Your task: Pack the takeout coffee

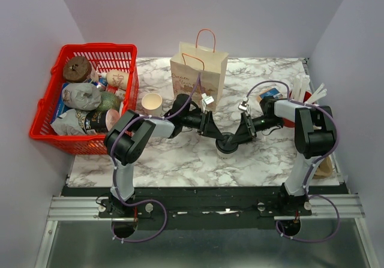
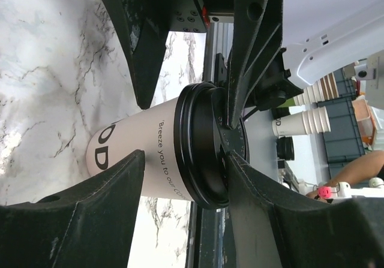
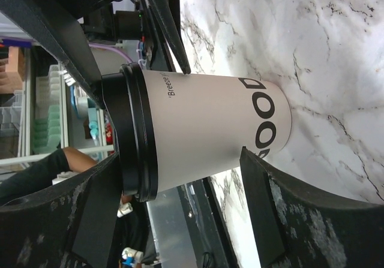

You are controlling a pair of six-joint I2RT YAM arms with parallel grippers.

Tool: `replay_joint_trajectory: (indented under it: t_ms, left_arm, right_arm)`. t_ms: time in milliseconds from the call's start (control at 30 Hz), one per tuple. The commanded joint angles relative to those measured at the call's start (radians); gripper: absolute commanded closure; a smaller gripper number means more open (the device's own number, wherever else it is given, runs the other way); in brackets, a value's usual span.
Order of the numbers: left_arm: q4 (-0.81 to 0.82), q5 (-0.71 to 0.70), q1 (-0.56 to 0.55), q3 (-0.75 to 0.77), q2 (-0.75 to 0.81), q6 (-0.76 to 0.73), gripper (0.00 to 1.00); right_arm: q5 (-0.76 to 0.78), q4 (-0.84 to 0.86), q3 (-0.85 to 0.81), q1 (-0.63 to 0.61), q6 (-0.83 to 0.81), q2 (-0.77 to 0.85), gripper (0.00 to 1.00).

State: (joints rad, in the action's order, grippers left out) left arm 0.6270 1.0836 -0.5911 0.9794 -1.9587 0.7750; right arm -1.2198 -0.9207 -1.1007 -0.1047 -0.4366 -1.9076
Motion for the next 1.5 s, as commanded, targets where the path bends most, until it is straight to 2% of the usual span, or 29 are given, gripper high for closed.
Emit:
replay_joint_trajectory:
  t_ms: [0, 133, 267, 467, 567, 700, 867, 1033, 1167, 1467]
  left_arm:
    - [0.012, -0.062, -0.012, -0.044, -0.085, -0.028, 0.37]
    - [0.039, -0.054, -0.015, -0.033, -0.027, -0.034, 0.35]
    - [0.063, -0.047, -0.007, -0.002, 0.035, -0.011, 0.31]
    - [0.100, -0.031, 0.017, 0.028, 0.073, 0.059, 0.27]
    - [0.085, -0.046, 0.028, 0.021, 0.092, 0.053, 0.27]
    - [-0.028, -0.106, 0.042, -0.013, 0.142, 0.021, 0.28]
    - [-0.020, -0.087, 0.037, -0.071, 0.181, 0.021, 0.28]
    - [-0.024, -0.083, 0.019, -0.107, 0.178, -0.025, 0.27]
    - [-0.095, -0.093, -0.004, -0.091, 0.172, -0.101, 0.25]
    - [-0.110, -0.076, -0.042, -0.056, 0.092, -0.134, 0.25]
  right_arm:
    - [0.131, 0.131, 0.019, -0.007, 0.012, -0.031, 0.18]
    - [0.105, 0.140, 0.042, -0.007, -0.010, 0.019, 0.16]
    - [0.069, 0.155, 0.061, -0.009, -0.036, 0.113, 0.08]
    - [0.010, 0.099, -0.011, -0.007, -0.062, 0.133, 0.02]
    - [0.014, 0.059, -0.053, -0.006, -0.083, 0.124, 0.01]
    - [0.058, 0.013, -0.076, -0.003, -0.103, 0.120, 0.01]
    - [0.051, 0.005, -0.065, 0.014, -0.082, 0.108, 0.01]
    - [0.020, 0.008, -0.103, 0.014, -0.067, 0.016, 0.02]
    - [0.005, 0.016, -0.122, 0.014, -0.056, -0.001, 0.02]
    - [-0.024, 0.055, -0.082, 0.013, -0.018, -0.039, 0.03]
